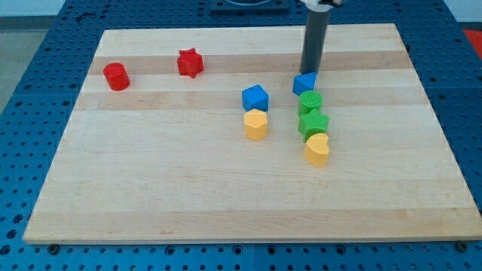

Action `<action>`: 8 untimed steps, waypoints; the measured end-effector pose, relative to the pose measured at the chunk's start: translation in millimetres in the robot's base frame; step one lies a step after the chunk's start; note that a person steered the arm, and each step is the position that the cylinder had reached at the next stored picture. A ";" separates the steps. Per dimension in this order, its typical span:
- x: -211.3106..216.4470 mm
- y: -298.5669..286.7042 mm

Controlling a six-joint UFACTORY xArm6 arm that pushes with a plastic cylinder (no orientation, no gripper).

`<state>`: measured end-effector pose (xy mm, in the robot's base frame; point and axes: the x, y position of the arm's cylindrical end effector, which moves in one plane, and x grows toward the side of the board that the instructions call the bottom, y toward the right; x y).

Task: Slide the red star towards the red circle

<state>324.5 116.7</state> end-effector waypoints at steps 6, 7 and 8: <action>34.5 26.2; 38.1 27.6; 35.2 27.1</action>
<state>359.7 143.8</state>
